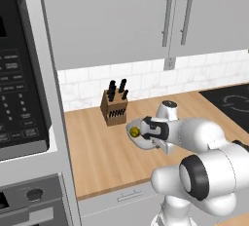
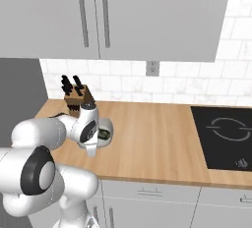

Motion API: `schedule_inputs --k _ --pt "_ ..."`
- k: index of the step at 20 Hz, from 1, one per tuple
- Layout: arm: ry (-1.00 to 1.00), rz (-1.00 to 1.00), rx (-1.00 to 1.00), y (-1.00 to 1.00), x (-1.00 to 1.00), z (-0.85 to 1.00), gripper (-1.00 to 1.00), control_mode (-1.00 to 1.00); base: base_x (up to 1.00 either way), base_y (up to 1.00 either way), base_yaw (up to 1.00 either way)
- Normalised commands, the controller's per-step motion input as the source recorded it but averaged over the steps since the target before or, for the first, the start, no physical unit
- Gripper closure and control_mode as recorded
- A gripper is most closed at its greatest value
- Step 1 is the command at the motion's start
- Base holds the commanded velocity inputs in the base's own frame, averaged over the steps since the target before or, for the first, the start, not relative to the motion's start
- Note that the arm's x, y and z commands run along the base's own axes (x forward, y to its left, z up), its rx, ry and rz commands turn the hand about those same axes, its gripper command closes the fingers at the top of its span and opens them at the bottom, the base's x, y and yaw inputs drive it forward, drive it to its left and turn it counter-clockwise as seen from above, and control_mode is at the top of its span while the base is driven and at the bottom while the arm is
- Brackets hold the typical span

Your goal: Take the meat container that has the steak and place it on the second highest rack of the freezer. Then take the vegetable container that has the cucumber and lemon and place it on the highest rack of the freezer.

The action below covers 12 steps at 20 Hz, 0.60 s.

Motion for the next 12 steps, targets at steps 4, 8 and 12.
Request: schedule_inputs --k 4,8,12 --pt "0.0 -0.01 0.0 0.0 0.06 0.0 1.0 -1.0 0.0 0.0 0.0" --pt "0.0 0.0 0.01 -0.05 -0.13 0.5 1.0 -1.0 0.0 0.0 0.0" --pt "-0.01 -0.01 0.03 -0.11 -0.31 0.95 1.0 -1.0 0.0 0.0 0.0"
